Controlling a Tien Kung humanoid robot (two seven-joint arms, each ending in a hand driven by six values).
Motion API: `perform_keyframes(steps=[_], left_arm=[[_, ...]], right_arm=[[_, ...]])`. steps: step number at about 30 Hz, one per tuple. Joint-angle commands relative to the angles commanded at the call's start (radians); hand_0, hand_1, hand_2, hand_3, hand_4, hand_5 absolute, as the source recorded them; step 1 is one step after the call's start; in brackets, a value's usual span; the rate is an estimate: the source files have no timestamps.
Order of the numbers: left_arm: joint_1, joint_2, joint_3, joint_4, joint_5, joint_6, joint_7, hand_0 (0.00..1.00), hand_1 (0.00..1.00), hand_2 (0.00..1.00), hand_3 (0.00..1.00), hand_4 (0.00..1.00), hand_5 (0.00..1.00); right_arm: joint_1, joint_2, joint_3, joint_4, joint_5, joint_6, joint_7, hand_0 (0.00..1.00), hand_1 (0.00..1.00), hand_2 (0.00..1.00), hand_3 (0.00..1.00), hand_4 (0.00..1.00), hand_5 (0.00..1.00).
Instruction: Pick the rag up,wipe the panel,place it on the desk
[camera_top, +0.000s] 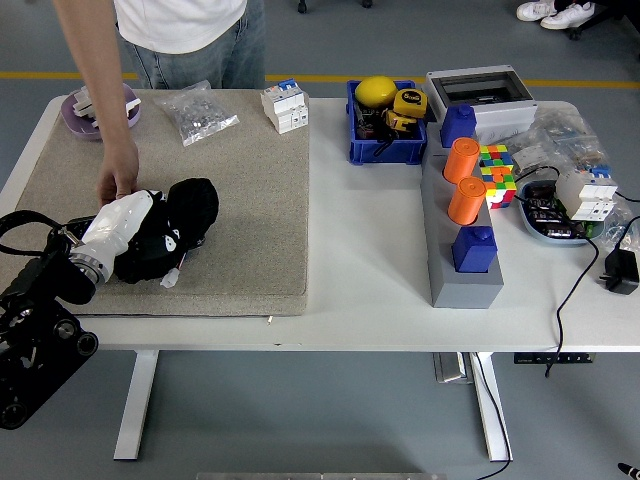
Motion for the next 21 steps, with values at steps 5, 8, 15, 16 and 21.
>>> perform_keyframes(steps=[5, 8, 15, 16, 21], left_arm=[[0.014, 0.011, -0.018, -0.001, 0.016, 0.010, -0.001, 0.243, 0.244, 0.600, 0.512, 0.069, 0.002], [0.026, 0.019, -0.032, 0.002, 0.019, 0.011, -0.003, 0.243, 0.244, 0.600, 0.512, 0.069, 0.002], [0.064, 0.036, -0.080, 0.016, 0.032, 0.012, -0.006, 0.242, 0.244, 0.593, 0.513, 0.068, 0.002], [0.073, 0.040, -0.096, 0.020, 0.033, 0.014, -0.009, 0.242, 0.244, 0.593, 0.513, 0.068, 0.002], [0.099, 0.055, -0.146, 0.034, 0.048, 0.012, -0.008, 0.243, 0.244, 0.592, 0.512, 0.069, 0.002]], right_arm=[[0.000, 0.000, 0.001, 0.000, 0.003, 0.000, 0.001, 0.759, 0.699, 0.728, 0.703, 0.998, 0.634], [-0.002, 0.001, 0.002, 0.000, 0.003, 0.000, 0.001, 0.759, 0.699, 0.728, 0.703, 0.998, 0.634], [-0.004, 0.000, 0.003, 0.000, 0.003, -0.001, 0.001, 0.761, 0.697, 0.728, 0.702, 0.998, 0.634], [-0.005, 0.000, 0.004, 0.000, 0.003, -0.001, 0.001, 0.761, 0.697, 0.728, 0.702, 0.998, 0.634], [-0.006, 0.000, 0.004, 0.000, 0.002, -0.001, 0.001, 0.762, 0.697, 0.728, 0.703, 0.998, 0.636]])
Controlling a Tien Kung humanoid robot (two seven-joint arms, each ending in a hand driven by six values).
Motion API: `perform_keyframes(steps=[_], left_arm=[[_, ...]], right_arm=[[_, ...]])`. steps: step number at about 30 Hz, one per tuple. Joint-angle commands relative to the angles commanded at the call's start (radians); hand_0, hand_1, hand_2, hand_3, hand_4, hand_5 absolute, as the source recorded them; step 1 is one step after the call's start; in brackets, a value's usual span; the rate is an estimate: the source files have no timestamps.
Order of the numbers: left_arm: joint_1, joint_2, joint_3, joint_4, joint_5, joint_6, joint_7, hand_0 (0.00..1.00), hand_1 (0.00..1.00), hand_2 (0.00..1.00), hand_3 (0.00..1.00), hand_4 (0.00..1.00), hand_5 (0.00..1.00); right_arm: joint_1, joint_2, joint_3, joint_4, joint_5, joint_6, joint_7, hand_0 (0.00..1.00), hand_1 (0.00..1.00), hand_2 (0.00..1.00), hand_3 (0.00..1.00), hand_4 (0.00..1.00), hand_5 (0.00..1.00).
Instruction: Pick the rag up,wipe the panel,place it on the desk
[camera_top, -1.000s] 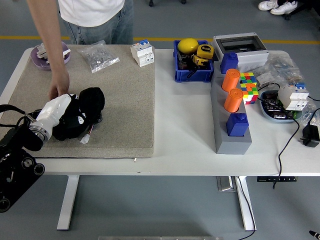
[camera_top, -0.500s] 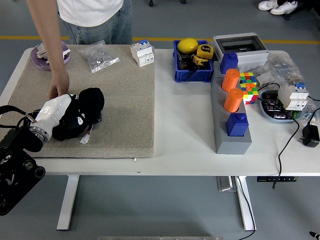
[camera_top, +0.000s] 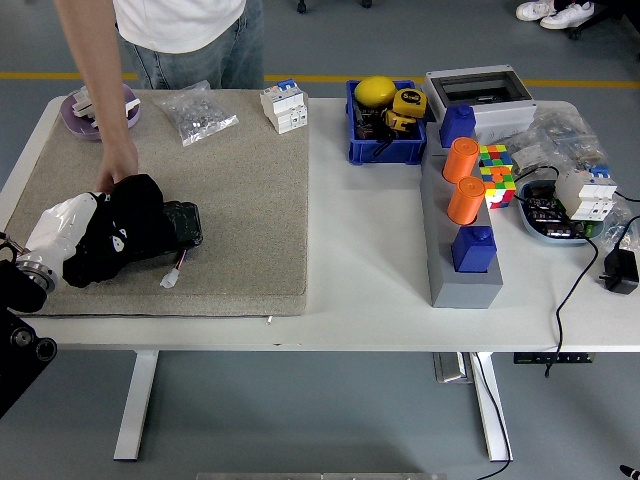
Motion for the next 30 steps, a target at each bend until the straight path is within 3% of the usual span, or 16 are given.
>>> perform_keyframes(steps=[12, 30], left_arm=[[0.064, 0.046, -0.101, 0.019, 0.026, -0.003, 0.001, 0.245, 0.245, 0.591, 0.511, 0.068, 0.002], [0.103, 0.080, -0.216, 0.072, 0.045, 0.009, -0.017, 0.245, 0.245, 0.584, 0.510, 0.070, 0.002]], right_arm=[[-0.001, -0.001, 0.005, 0.000, 0.000, -0.001, 0.000, 0.762, 0.696, 0.727, 0.705, 0.998, 0.639], [0.000, 0.000, 0.007, 0.000, 0.000, -0.002, -0.001, 0.763, 0.696, 0.727, 0.707, 0.998, 0.644]])
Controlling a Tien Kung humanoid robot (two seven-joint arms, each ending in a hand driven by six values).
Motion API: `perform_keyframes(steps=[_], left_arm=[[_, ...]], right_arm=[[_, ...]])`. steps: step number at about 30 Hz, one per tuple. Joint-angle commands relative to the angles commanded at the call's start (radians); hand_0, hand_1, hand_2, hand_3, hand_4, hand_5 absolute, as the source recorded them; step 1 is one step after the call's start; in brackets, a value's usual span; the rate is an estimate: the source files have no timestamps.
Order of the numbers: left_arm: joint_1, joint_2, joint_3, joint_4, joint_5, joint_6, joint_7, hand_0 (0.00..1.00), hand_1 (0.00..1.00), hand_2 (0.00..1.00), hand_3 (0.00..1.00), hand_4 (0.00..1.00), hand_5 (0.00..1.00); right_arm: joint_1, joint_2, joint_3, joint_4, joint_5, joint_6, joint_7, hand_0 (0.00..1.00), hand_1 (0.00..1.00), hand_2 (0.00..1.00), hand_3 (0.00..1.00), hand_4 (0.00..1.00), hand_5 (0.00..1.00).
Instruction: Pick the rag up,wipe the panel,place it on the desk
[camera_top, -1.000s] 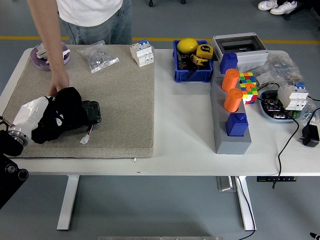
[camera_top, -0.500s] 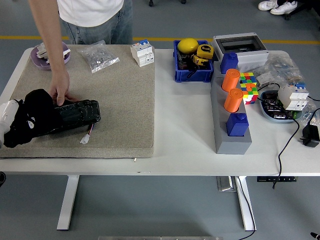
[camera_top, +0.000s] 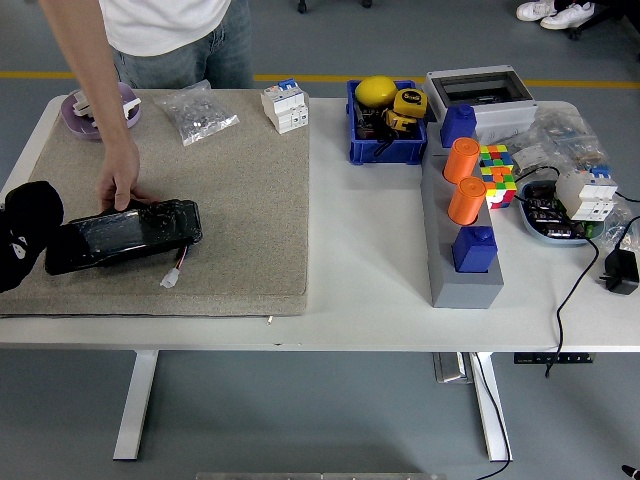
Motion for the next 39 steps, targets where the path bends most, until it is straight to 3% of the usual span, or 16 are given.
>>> perform_keyframes(steps=[8, 14, 17, 18, 23, 24, 29, 30, 35, 36, 39], left_arm=[[-0.064, 0.018, 0.034, 0.116, -0.042, 0.039, -0.063, 0.245, 0.245, 0.583, 0.508, 0.062, 0.002], [-0.156, 0.030, 0.137, 0.285, -0.103, 0.087, -0.162, 0.271, 0.276, 0.581, 0.510, 0.070, 0.002], [-0.173, 0.031, 0.161, 0.313, -0.111, 0.094, -0.184, 0.271, 0.276, 0.581, 0.510, 0.070, 0.002], [-0.180, 0.031, 0.172, 0.323, -0.115, 0.095, -0.189, 0.318, 0.366, 0.583, 0.508, 0.002, 0.002], [-0.206, 0.034, 0.220, 0.358, -0.138, 0.080, -0.203, 0.318, 0.366, 0.583, 0.508, 0.002, 0.002], [-0.210, 0.035, 0.228, 0.363, -0.143, 0.075, -0.208, 0.362, 0.503, 0.606, 0.523, 0.116, 0.002], [-0.226, 0.036, 0.262, 0.368, -0.140, 0.058, -0.219, 0.362, 0.503, 0.606, 0.523, 0.116, 0.002], [-0.229, 0.036, 0.265, 0.367, -0.139, 0.052, -0.217, 0.462, 0.638, 0.661, 0.549, 0.394, 0.002], [-0.231, 0.036, 0.269, 0.352, -0.121, 0.038, -0.209, 0.462, 0.638, 0.661, 0.549, 0.394, 0.002], [-0.232, 0.036, 0.269, 0.350, -0.118, 0.037, -0.208, 0.551, 0.741, 0.746, 0.578, 0.652, 0.013], [-0.233, 0.037, 0.267, 0.348, -0.107, 0.034, -0.202, 0.551, 0.741, 0.746, 0.578, 0.652, 0.013]], right_arm=[[0.005, 0.001, -0.002, 0.000, 0.002, -0.002, -0.001, 0.763, 0.696, 0.728, 0.707, 0.998, 0.643], [0.013, 0.002, -0.007, 0.001, 0.003, -0.004, -0.002, 0.764, 0.696, 0.728, 0.708, 0.998, 0.644], [0.014, 0.002, -0.007, 0.001, 0.003, -0.004, -0.002, 0.764, 0.696, 0.728, 0.708, 0.998, 0.644], [0.014, 0.001, -0.007, 0.002, 0.002, -0.005, -0.002, 0.764, 0.694, 0.728, 0.708, 0.998, 0.645], [0.016, 0.001, -0.007, 0.005, 0.000, -0.006, -0.003, 0.764, 0.694, 0.728, 0.708, 0.998, 0.645], [0.017, 0.002, -0.007, 0.005, 0.000, -0.006, -0.003, 0.763, 0.689, 0.728, 0.707, 0.998, 0.645], [0.019, 0.002, -0.007, 0.005, 0.001, -0.006, -0.003, 0.763, 0.689, 0.728, 0.707, 0.998, 0.645], [0.019, 0.002, -0.007, 0.005, 0.001, -0.006, -0.003, 0.763, 0.685, 0.727, 0.706, 0.998, 0.644], [0.019, 0.002, -0.007, 0.005, 0.001, -0.006, -0.003, 0.763, 0.685, 0.727, 0.706, 0.998, 0.644], [0.019, 0.001, -0.008, 0.005, 0.001, -0.006, -0.003, 0.763, 0.681, 0.727, 0.707, 0.998, 0.644], [0.018, 0.001, -0.009, 0.005, 0.002, -0.006, -0.002, 0.763, 0.681, 0.727, 0.707, 0.998, 0.644]])
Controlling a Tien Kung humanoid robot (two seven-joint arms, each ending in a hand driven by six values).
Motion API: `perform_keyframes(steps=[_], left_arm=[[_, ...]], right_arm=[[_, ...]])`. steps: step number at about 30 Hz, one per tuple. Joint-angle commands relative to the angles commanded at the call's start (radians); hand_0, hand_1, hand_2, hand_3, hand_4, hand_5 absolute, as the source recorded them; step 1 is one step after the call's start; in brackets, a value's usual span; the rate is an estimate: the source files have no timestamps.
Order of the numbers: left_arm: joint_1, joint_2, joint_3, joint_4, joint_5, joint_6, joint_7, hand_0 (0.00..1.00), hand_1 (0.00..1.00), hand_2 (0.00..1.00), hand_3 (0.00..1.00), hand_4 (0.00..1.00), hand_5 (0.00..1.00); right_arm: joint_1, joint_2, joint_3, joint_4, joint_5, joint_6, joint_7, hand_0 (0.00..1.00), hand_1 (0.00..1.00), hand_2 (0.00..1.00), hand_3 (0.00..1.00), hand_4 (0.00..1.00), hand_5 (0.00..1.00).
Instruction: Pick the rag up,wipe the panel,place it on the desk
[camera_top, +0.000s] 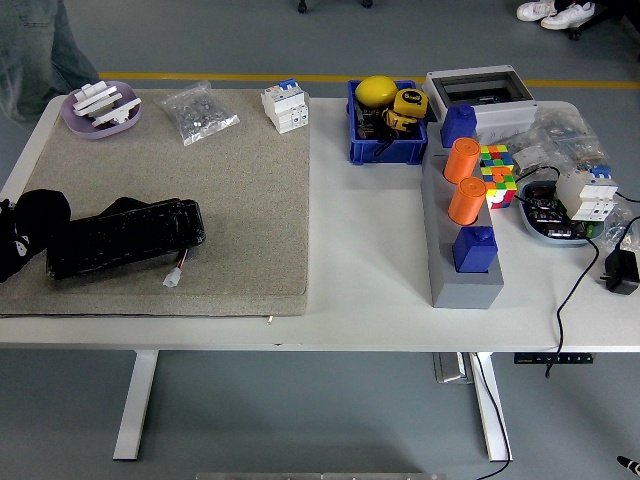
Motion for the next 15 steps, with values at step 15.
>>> perform_keyframes(steps=[15], left_arm=[[-0.017, 0.000, 0.016, 0.016, 0.007, -0.006, 0.046, 0.623, 0.787, 0.815, 0.643, 0.723, 0.046]], right_arm=[[-0.002, -0.002, -0.007, 0.001, 0.002, 0.002, -0.001, 0.764, 0.672, 0.722, 0.703, 0.998, 0.642]])
